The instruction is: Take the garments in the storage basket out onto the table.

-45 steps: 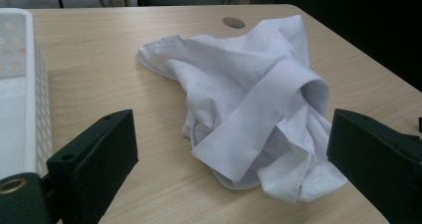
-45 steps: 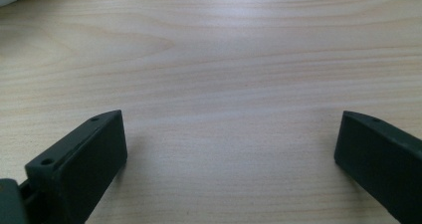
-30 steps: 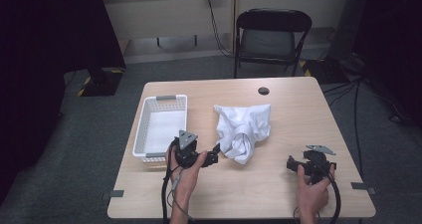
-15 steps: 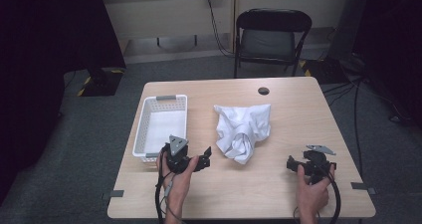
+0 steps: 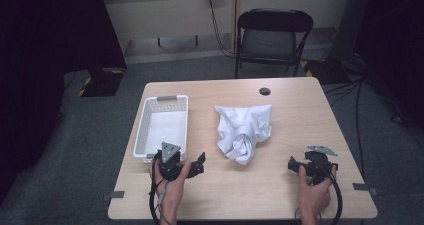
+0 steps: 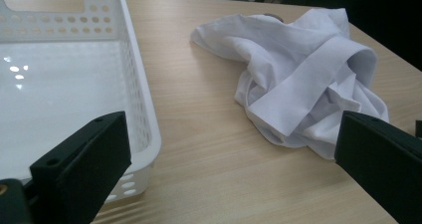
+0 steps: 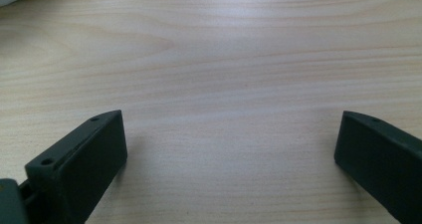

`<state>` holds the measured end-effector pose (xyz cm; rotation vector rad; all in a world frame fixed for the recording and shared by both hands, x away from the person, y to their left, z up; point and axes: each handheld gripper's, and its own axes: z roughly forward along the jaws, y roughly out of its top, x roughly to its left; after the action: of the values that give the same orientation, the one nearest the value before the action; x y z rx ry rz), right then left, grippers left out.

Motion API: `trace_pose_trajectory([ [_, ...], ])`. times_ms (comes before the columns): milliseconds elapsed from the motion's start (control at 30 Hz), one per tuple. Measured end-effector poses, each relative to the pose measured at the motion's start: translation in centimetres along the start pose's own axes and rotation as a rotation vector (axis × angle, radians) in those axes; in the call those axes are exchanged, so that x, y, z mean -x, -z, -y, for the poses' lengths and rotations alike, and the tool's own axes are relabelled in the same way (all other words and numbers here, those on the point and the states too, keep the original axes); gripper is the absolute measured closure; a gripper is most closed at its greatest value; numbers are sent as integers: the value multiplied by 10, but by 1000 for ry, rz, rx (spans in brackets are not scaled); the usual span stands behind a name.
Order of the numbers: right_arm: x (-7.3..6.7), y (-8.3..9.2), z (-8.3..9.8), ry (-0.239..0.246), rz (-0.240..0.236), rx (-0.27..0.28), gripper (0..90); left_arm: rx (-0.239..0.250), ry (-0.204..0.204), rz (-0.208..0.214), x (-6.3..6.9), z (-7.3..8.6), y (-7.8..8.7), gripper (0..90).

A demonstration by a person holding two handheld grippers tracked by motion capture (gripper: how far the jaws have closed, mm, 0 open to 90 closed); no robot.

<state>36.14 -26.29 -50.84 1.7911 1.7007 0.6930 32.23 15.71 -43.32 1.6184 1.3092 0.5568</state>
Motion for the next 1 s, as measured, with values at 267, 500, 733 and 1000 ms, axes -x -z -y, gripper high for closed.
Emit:
trace_pose_trajectory([
  [267, 0, 0, 0, 0, 0, 0, 0, -3, 15, -20, -10, 9, 6, 2],
  [500, 0, 0, 0, 0, 0, 0, 0, 2, 38, -52, -20, 17, 16, 2],
  [733, 0, 0, 0, 0, 0, 0, 0, -29, 30, -84, -24, 27, 16, 2],
  [1000, 0, 0, 0, 0, 0, 0, 0, -69, 33, -127, -30, 42, 12, 2],
])
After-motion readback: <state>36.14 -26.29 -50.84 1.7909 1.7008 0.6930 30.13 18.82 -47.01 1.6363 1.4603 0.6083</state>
